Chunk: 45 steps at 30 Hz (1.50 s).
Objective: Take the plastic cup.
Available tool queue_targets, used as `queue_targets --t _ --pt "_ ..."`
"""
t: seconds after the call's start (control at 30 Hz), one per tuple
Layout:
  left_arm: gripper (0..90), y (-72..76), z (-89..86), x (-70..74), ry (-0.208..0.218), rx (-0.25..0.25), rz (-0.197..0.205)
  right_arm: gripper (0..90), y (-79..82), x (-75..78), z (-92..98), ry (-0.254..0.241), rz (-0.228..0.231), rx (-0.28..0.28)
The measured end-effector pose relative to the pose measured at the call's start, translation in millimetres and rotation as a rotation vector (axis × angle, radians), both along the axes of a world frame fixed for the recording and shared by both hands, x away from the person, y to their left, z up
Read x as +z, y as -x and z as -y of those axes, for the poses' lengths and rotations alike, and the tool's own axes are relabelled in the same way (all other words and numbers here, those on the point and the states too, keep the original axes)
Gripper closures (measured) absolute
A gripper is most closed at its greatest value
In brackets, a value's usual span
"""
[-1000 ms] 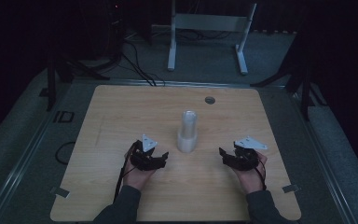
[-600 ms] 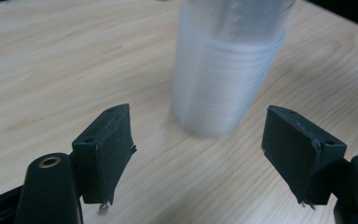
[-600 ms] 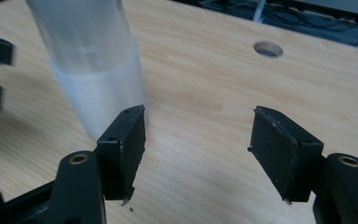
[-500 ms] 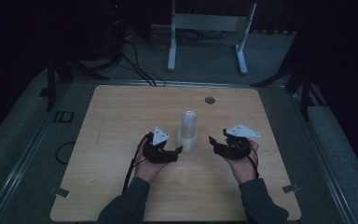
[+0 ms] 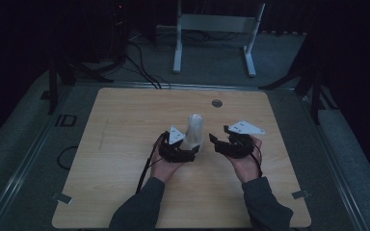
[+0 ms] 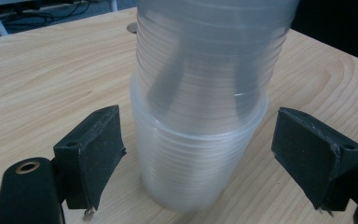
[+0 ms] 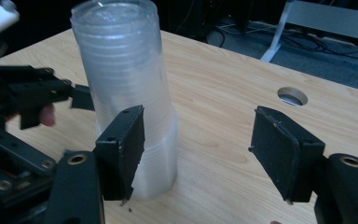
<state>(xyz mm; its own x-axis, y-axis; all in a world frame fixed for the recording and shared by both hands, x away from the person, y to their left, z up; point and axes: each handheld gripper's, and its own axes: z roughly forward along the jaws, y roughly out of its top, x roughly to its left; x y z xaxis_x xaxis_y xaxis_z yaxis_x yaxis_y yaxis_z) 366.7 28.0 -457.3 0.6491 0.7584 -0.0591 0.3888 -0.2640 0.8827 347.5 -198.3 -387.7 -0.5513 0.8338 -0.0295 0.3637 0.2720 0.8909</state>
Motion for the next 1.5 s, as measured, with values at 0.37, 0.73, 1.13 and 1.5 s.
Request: queue_targets --t 0.37,0.73,1.13,1.5 --pt "20.6 -4.5 4.5 -5.2 0.023 0.003 0.02 34.1 -4.4 0.3 -8.6 -0.013 -0.007 0.016" --pt "19.2 -6.6 8.4 -10.9 0.02 0.001 0.031 33.9 -8.6 4.1 -17.4 -0.032 -0.003 0.038" --pt "20.7 -7.0 7.7 -14.7 0.028 0.007 0.047 33.9 -11.3 6.6 -29.6 -0.041 0.003 0.065" --pt "20.9 -6.3 6.8 -16.1 0.036 0.001 0.06 32.6 -19.5 9.4 -47.0 -0.065 0.019 0.096"
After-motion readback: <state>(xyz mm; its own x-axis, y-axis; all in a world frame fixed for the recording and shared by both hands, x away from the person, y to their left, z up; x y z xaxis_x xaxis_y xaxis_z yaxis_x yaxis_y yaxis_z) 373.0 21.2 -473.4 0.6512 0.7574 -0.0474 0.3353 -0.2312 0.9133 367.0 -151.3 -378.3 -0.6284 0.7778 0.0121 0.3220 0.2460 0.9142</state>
